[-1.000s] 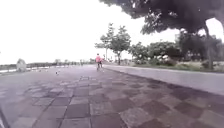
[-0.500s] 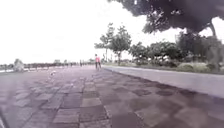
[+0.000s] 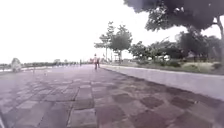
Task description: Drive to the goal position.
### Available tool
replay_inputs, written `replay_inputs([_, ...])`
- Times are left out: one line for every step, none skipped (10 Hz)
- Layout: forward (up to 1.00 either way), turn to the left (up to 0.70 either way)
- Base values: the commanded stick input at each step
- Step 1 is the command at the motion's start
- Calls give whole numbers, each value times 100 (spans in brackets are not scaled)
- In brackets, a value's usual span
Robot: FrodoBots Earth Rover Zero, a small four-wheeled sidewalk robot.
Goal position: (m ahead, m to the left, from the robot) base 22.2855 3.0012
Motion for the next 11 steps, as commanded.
replay_inputs([100,0])
replay_inputs([100,0])
replay_inputs([100,0])
replay_inputs([100,17])
replay_inputs([100,40])
replay_inputs([100,35])
replay_inputs([100,18])
replay_inputs([100,0])
replay_inputs([100,0])
replay_inputs([100,0])
replay_inputs([100,0])
